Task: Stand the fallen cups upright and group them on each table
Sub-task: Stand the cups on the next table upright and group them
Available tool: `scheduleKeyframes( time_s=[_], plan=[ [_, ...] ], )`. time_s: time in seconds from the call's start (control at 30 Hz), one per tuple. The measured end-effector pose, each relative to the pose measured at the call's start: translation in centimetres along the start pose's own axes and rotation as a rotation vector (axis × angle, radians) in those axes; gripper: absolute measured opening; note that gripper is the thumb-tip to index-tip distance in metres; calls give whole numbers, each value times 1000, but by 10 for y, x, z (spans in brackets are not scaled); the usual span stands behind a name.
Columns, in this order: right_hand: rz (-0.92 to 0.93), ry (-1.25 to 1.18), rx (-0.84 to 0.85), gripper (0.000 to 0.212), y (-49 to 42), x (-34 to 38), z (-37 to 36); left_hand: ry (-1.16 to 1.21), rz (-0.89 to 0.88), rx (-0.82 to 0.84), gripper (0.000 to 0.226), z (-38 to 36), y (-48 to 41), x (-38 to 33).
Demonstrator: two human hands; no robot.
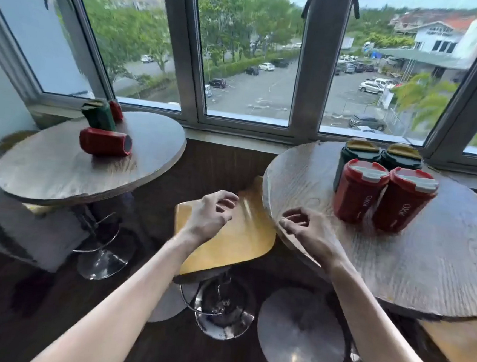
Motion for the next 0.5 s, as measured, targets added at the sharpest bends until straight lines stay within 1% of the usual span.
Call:
scheduleKeyframes(
  time_s=[0.13, 0.27, 0.37, 0.5],
  plan=[
    [125, -4, 67, 8, -11, 59, -64, -9, 54, -141, 26, 80, 31, 24],
    [236, 29, 133, 10, -22, 121, -127, -54, 74, -300, 18, 156, 50, 44],
    [284, 10, 191, 9, -37, 165, -171, -83, 81, -398, 16, 209, 51, 56],
    [337, 14, 228, 12, -73, 213, -223, -135, 79, -464, 16, 275, 30, 73]
  ],
)
Point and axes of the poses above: each hand's wrist, its own y-axis away from the middle knuckle, its own z-axis out of the back of the hand, x = y × z, the point moved 3 cm from there along -y, towards the middle knuckle, and after that the axes turned 13 degrees about y, right-handed, at the moved point
